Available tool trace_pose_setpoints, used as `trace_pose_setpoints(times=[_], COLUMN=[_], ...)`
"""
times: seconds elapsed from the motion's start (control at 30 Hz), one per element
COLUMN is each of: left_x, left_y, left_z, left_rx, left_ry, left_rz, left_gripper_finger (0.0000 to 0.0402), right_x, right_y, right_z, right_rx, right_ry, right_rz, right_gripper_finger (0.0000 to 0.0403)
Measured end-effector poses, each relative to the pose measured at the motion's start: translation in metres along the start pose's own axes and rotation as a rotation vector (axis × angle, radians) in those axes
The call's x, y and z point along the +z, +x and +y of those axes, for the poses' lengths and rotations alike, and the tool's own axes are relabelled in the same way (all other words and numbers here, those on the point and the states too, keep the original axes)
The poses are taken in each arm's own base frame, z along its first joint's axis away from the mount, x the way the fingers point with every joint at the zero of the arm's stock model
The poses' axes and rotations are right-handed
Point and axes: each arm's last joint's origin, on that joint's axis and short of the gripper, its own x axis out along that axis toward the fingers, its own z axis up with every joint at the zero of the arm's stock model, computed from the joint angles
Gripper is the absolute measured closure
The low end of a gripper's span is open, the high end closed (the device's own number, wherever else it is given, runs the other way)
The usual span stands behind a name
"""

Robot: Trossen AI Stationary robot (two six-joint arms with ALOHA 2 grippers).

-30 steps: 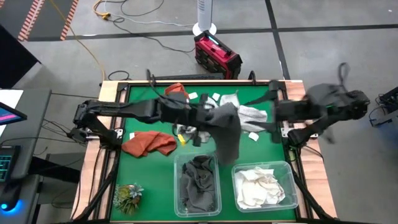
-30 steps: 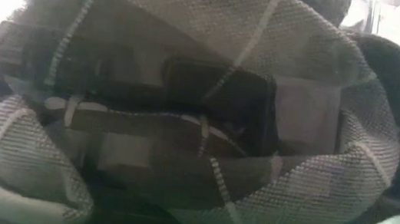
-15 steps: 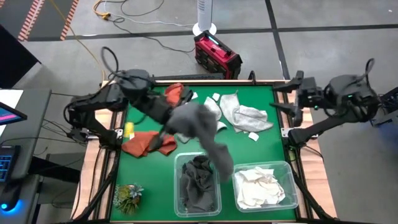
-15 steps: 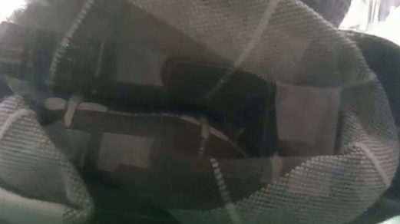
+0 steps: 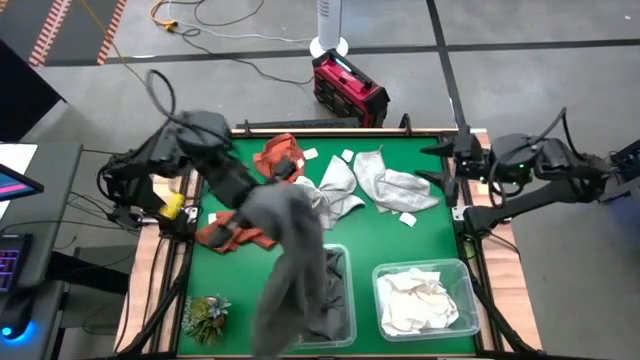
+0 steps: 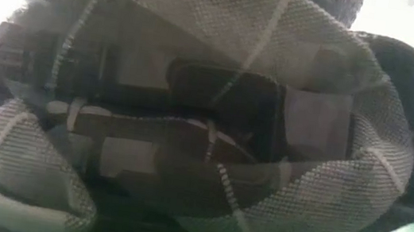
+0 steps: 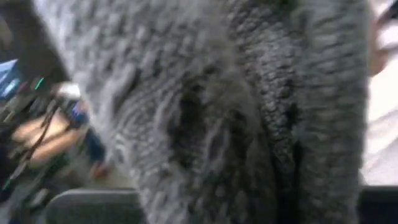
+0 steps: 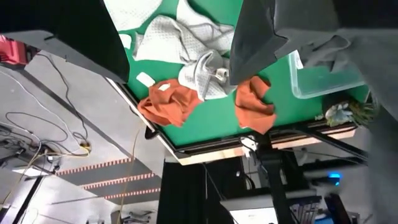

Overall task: Sort towels by color in basket
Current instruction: Put the dark grey towel into the left transparent bin

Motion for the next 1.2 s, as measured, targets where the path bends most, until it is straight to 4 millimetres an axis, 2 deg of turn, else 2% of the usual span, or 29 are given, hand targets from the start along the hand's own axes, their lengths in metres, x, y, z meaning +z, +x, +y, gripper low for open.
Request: trace_pose_setpoints(times=[0.07, 0.17, 0.3, 0.4, 0.7, 0.87, 0.97, 1.03, 1.2], left_x=[-0.007, -0.005, -0.002, -0.010, -0.036, -0.040, -0.048, -0.060, -0.084], left_y=[0.005, 0.006, 0.002, 0.009, 0.041, 0.068, 0.076, 0.076, 0.072], left_z=[0.002, 0.005, 0.012, 0.017, 0.000, -0.028, -0.044, -0.050, -0.055], left_rx=[0.035, 0.089, 0.414, 0.544, 0.419, 0.319, 0.242, 0.190, 0.104], left_ry=[0.012, 0.015, 0.020, 0.028, 0.004, 0.107, 0.144, 0.107, -0.158], left_rz=[0.031, 0.003, 0.078, 0.142, 0.198, 0.133, 0.188, 0.299, 0.472], left_gripper_finger=[0.0381, 0.0380, 0.0380, 0.0380, 0.0380, 0.0381, 0.0381, 0.0381, 0.0382], right_x=[-0.001, 0.000, 0.000, 0.000, -0.001, -0.001, -0.001, -0.001, -0.001], right_y=[0.003, 0.007, 0.012, 0.016, 0.025, 0.025, 0.024, 0.024, 0.024], right_z=[0.001, 0.003, 0.006, 0.008, 0.013, 0.012, 0.012, 0.012, 0.012], right_rx=[-0.001, -0.002, -0.003, -0.004, -0.006, -0.006, -0.006, -0.006, -0.006], right_ry=[-0.005, -0.009, -0.016, -0.021, -0.034, -0.033, -0.033, -0.033, -0.033], right_rz=[0.010, 0.017, 0.030, 0.041, 0.067, 0.067, 0.066, 0.065, 0.066], right_gripper_finger=[0.0097, 0.0097, 0.0097, 0.0097, 0.0097, 0.0097, 0.0097, 0.0097, 0.0097])
